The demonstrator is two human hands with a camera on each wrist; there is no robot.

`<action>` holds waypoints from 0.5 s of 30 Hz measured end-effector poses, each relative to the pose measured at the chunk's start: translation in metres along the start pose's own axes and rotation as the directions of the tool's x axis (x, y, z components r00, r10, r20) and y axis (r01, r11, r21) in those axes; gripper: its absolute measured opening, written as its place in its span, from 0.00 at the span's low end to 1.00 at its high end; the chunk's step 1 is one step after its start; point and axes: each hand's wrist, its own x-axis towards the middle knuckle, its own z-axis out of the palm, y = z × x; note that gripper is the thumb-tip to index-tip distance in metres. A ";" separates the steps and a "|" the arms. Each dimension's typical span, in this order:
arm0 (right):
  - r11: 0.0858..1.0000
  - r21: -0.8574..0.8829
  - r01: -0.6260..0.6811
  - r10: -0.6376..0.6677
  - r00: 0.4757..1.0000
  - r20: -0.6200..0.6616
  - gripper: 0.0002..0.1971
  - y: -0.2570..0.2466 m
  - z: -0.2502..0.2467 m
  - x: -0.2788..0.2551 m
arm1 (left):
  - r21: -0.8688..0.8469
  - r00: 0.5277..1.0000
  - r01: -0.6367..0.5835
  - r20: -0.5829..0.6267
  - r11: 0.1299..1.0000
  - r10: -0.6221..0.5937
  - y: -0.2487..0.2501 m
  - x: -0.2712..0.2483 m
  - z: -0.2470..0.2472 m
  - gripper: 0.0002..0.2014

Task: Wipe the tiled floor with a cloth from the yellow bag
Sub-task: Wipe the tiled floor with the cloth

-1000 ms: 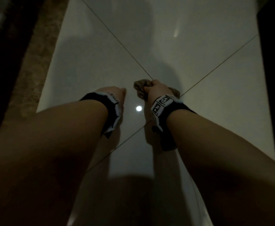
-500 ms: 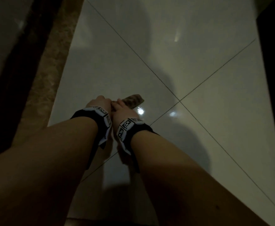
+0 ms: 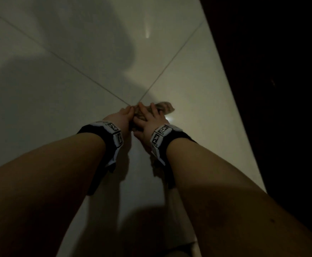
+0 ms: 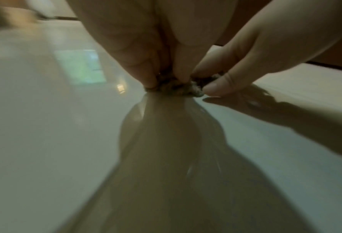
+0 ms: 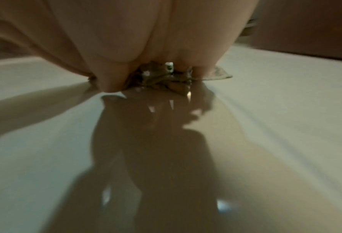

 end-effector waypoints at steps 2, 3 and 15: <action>0.999 0.002 -0.038 0.039 0.999 -0.019 0.31 0.027 -0.006 -0.001 | 0.021 0.999 -0.044 -0.005 0.999 0.044 0.022 0.013 -0.008 0.41; 0.998 0.002 -0.055 0.056 0.998 -0.032 0.31 0.040 -0.008 -0.001 | 0.023 0.998 -0.062 -0.016 0.998 0.062 0.032 0.019 -0.012 0.42; 0.985 0.087 -0.151 0.157 0.985 -0.068 0.32 0.101 -0.021 -0.010 | 0.073 0.985 -0.165 -0.032 0.984 0.168 0.086 0.054 -0.026 0.39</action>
